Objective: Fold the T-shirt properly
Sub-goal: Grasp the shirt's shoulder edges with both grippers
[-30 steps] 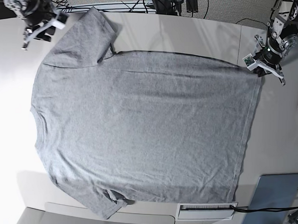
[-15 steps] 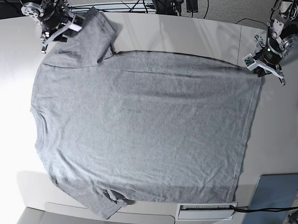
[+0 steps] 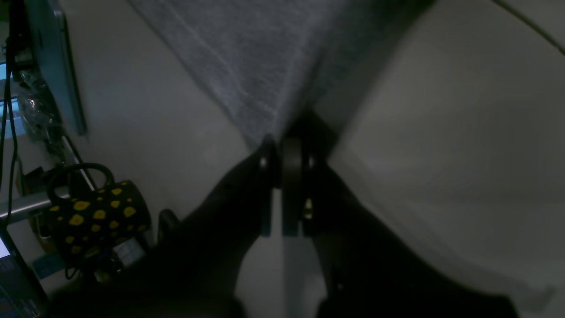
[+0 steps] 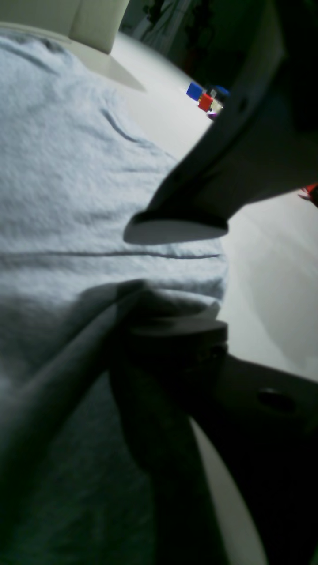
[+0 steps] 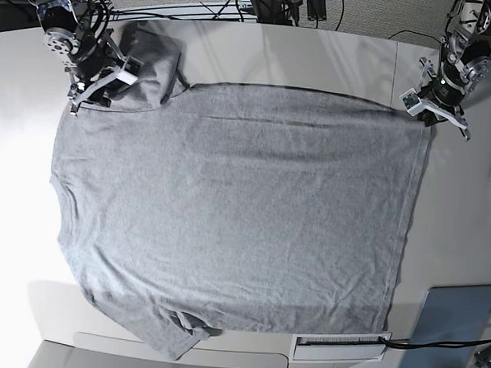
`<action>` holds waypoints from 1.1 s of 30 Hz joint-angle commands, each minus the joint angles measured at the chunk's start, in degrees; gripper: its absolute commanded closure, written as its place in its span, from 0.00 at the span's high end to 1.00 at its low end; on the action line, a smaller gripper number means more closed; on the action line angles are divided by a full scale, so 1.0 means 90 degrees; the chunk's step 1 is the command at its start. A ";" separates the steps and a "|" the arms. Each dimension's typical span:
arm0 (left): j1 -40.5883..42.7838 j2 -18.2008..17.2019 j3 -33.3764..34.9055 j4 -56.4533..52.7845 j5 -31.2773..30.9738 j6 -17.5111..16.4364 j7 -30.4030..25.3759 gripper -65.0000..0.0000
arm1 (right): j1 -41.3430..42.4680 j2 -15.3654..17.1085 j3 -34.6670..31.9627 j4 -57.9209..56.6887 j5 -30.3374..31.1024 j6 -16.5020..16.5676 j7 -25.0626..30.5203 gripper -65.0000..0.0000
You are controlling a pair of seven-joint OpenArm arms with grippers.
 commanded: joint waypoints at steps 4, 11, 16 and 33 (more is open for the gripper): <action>0.0095 -0.0051 0.0036 -0.0063 -0.0046 -0.0340 0.0192 0.00 | -0.0051 0.0019 -0.0168 -0.0073 0.0410 0.0362 -0.0090 0.44; 0.0095 -0.0053 0.0036 -0.0063 -0.0046 -0.0335 0.0185 0.00 | -0.0051 0.0090 -0.0165 -0.0073 0.0544 0.0401 -0.0046 0.16; 0.0097 -0.0053 0.0034 -0.0063 -0.0051 -0.0338 0.0185 0.00 | -0.0053 0.0141 -0.0165 -0.0063 0.0668 0.0357 -0.0573 0.00; 0.1552 -0.0228 -0.0019 0.0874 -0.0828 0.0911 0.0743 0.00 | -0.1576 0.0605 -0.0158 0.1513 0.0998 -0.0860 -0.2596 0.00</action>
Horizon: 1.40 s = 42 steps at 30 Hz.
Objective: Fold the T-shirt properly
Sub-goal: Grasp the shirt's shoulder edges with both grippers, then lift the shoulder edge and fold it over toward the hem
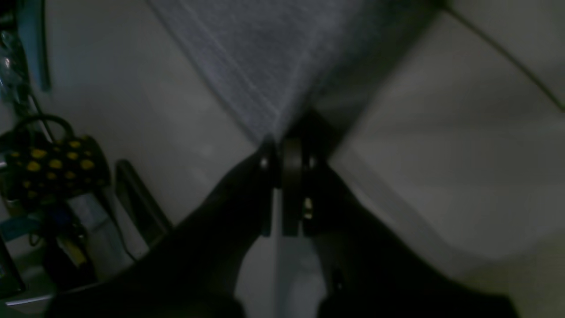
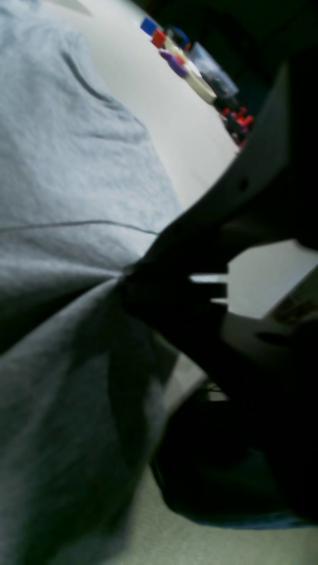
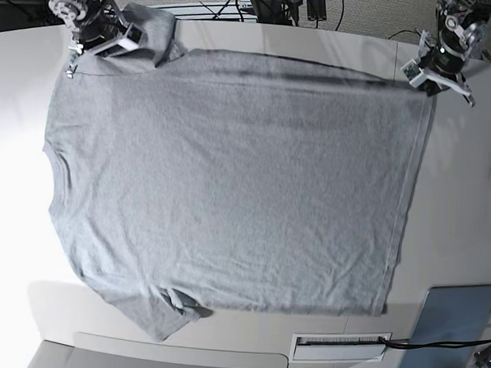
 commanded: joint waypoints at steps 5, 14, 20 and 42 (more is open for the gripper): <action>0.0704 -0.0070 -0.0420 0.0357 -0.0255 -0.0180 0.0165 0.00 | -0.0500 0.0092 0.0177 0.0253 -0.0070 -0.0090 -0.0202 0.00; 0.1489 -0.0070 -0.1163 0.0896 -0.0488 -0.0503 0.0209 0.00 | -0.1013 0.0092 0.0350 0.0799 -0.0087 -0.0325 -0.0308 0.00; 0.1280 -0.0075 -0.1817 0.1256 -0.1270 -0.0486 0.0206 0.00 | -0.0821 0.0090 0.0571 0.0988 -0.0542 -0.0894 -0.0308 0.00; -0.1022 0.0000 -0.1209 0.0160 -0.2455 -0.1477 0.0051 0.00 | 0.1831 0.0073 0.1044 -0.0471 0.1171 -0.0702 0.0823 0.00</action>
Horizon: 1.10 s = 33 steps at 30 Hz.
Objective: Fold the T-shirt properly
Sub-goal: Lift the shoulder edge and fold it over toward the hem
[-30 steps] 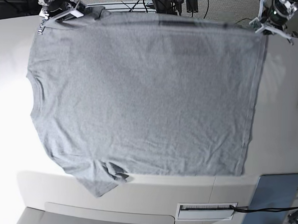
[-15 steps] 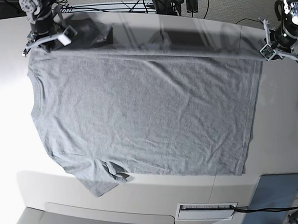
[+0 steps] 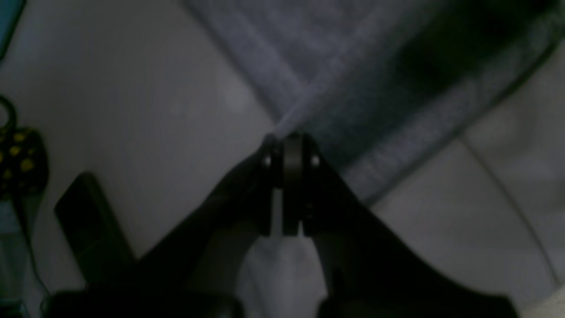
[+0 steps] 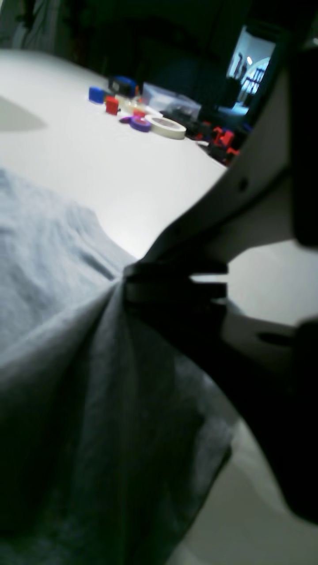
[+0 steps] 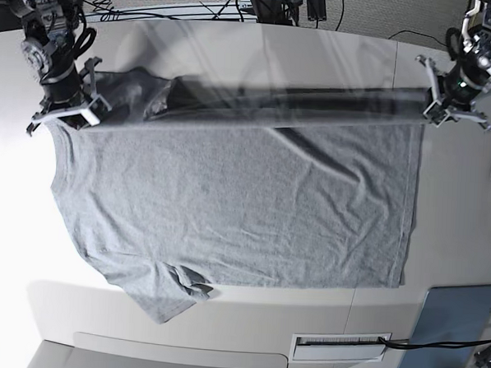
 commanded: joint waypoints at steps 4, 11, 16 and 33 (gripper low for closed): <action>-0.0614 -0.0119 0.0398 -0.0219 0.0056 0.0345 0.0209 0.00 | 0.0199 0.0121 0.0053 0.0063 -0.0095 -0.0041 0.0104 0.00; -0.1253 -0.0119 0.0481 -0.0342 0.0051 0.0585 0.0265 0.00 | 0.0350 0.0121 -0.0117 0.0061 -0.0097 -0.0029 0.0313 0.00; -0.1338 -0.0119 0.0481 -0.0345 0.0056 0.0495 0.0335 0.00 | 0.0867 0.0119 -0.0597 0.0019 -0.0097 -0.0032 0.0107 0.00; -0.1345 0.0078 0.0481 -0.0350 0.0063 0.0474 0.0308 0.00 | 0.1489 0.0121 -0.1032 -0.0520 -0.0119 -0.0034 0.0087 0.00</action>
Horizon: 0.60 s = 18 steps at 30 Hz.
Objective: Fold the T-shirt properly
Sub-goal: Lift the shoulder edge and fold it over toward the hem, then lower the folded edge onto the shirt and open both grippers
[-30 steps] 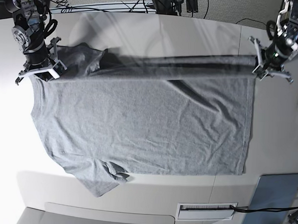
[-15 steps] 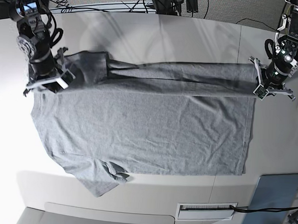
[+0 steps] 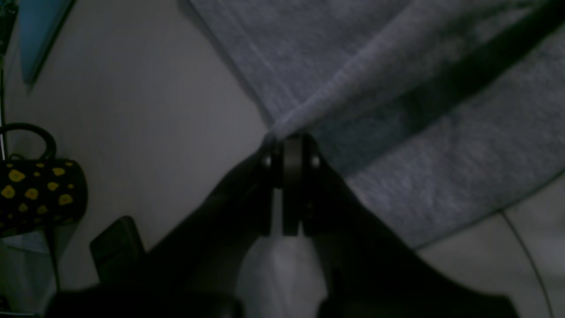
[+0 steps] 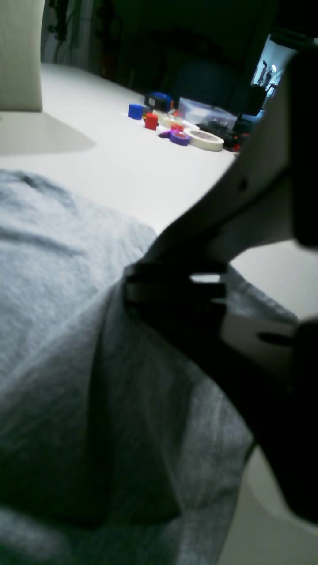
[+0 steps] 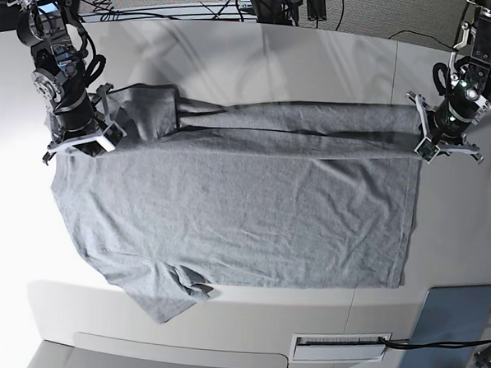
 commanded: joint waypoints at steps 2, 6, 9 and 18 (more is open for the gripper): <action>-0.0049 -0.0078 -0.0066 0.0075 0.0027 0.0046 -0.0119 0.00 | 0.0073 0.0126 0.0056 0.0090 -0.0080 -0.0107 0.0049 0.00; -0.0083 -0.0078 -0.0066 0.0075 0.0027 0.0131 -0.0121 0.00 | 0.0073 0.0126 0.0056 0.0090 -0.0061 -0.0117 0.0051 0.09; -0.0175 -0.0080 -0.0066 0.0075 0.0024 0.0248 -0.0107 0.00 | 0.0073 0.0126 0.0056 0.0090 -0.0061 -0.0124 0.0063 0.38; -0.0304 -0.0080 -0.0068 0.0087 -0.0656 0.0459 0.0748 0.36 | 0.0068 0.0126 0.0061 0.0102 0.0304 -0.0763 -0.0729 0.41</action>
